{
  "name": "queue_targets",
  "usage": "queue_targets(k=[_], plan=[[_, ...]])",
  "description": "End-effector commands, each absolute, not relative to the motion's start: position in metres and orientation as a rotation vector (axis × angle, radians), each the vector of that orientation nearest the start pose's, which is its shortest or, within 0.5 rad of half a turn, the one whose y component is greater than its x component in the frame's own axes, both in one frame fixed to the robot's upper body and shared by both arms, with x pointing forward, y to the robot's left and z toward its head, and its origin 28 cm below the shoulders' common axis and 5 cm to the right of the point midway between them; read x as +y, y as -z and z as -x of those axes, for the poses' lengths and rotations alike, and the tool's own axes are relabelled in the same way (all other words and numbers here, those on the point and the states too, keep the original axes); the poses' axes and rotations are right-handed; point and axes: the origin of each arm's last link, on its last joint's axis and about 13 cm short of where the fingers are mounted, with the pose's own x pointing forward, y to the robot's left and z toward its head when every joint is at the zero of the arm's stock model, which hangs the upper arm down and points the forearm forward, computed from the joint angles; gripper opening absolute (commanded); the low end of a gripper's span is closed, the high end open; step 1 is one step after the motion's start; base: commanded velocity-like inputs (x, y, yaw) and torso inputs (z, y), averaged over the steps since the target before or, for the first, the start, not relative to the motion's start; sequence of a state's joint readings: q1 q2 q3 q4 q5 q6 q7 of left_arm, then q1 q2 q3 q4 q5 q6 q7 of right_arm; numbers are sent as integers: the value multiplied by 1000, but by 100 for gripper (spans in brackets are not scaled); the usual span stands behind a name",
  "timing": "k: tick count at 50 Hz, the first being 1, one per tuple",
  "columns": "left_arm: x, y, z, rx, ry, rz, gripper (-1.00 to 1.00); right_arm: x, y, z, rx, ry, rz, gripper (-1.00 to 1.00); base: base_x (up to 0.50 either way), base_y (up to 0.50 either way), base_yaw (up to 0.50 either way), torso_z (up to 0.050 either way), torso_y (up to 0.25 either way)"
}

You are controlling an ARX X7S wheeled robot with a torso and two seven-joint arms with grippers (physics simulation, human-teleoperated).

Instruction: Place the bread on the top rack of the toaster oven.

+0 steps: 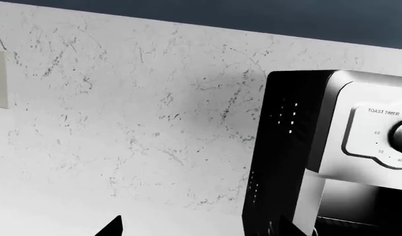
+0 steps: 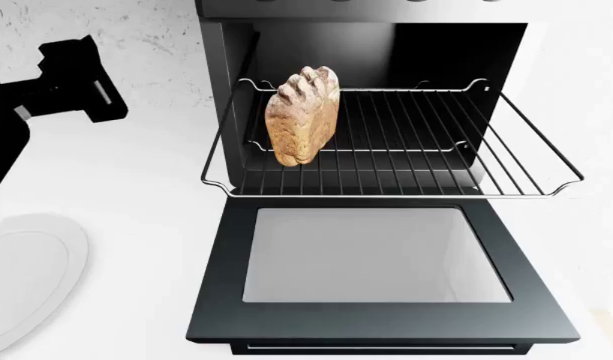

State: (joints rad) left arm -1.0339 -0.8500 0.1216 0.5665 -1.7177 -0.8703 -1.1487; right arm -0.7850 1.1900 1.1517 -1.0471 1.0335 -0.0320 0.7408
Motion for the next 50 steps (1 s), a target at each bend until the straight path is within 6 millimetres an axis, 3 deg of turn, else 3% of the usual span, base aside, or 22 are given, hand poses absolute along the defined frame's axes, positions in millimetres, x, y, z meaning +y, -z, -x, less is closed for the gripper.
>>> queue_targets(k=[1, 21, 31, 40, 50], plan=[[263, -313, -195, -191, -67, 120, 100, -192, -285, -103, -792, 120, 209, 100, 0, 0, 0, 0, 0], [274, -306, -181, -207, -102, 150, 100, -205, -275, -85, -829, 163, 195, 100, 0, 0, 0, 0, 0], [289, -299, -196, -183, -205, 182, 100, -210, -271, -83, -795, 249, 196, 100, 0, 0, 0, 0, 0], [308, -291, -210, -159, -313, 199, 100, -225, -274, -61, -784, 356, 220, 100, 0, 0, 0, 0, 0], [316, -284, -218, -141, -377, 202, 100, -233, -271, -44, -778, 449, 246, 100, 0, 0, 0, 0, 0]])
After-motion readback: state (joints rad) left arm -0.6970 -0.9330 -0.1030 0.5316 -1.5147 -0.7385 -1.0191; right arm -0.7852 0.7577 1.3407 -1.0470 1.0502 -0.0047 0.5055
